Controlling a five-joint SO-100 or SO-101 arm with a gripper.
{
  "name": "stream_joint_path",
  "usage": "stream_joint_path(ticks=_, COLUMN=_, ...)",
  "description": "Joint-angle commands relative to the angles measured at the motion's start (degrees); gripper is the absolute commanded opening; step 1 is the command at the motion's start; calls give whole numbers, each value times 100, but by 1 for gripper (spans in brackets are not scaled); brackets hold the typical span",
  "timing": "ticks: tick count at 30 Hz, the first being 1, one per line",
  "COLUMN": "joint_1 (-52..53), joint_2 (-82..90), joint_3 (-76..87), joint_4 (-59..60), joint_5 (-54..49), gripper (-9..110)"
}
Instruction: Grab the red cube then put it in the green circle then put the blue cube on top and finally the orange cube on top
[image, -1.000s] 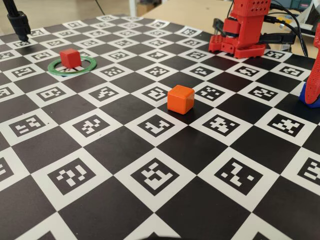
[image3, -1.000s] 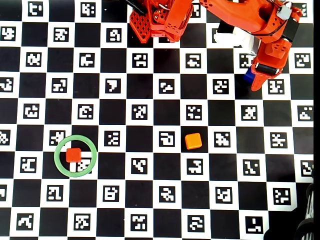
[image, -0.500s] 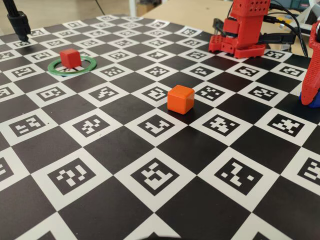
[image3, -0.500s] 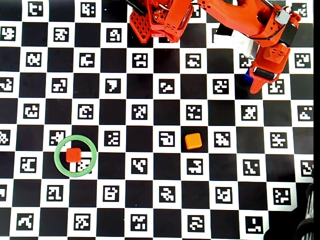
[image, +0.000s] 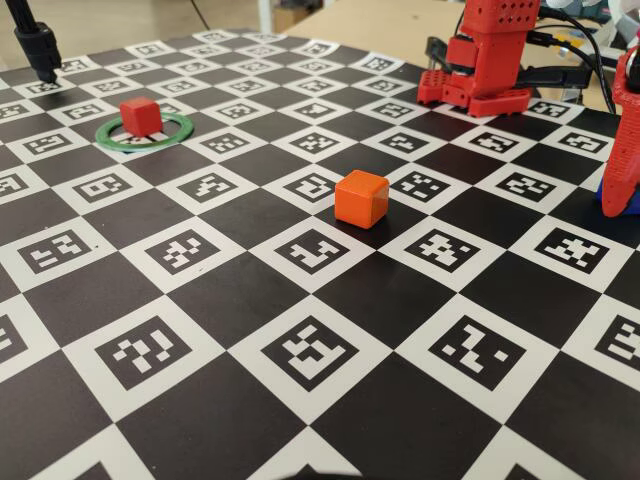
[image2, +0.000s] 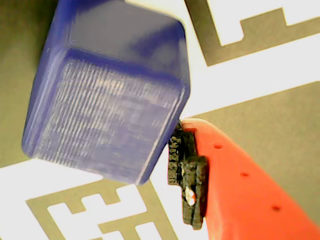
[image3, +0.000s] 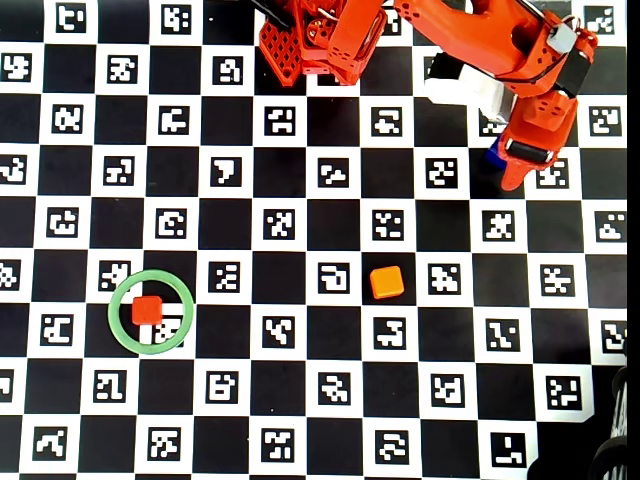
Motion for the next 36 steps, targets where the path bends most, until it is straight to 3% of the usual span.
stream_joint_path(ticks=1, joint_1=79, joint_2=44, joint_3=9, joint_4=-105, joint_5=-62, gripper=28)
stream_joint_path(ticks=16, joint_1=272, joint_2=-9, joint_3=167, joint_4=-18, joint_5=-378, gripper=25)
stream_joint_path(ticks=36, joint_1=158, joint_2=167, joint_3=-185, joint_4=237, joint_5=-668, gripper=9)
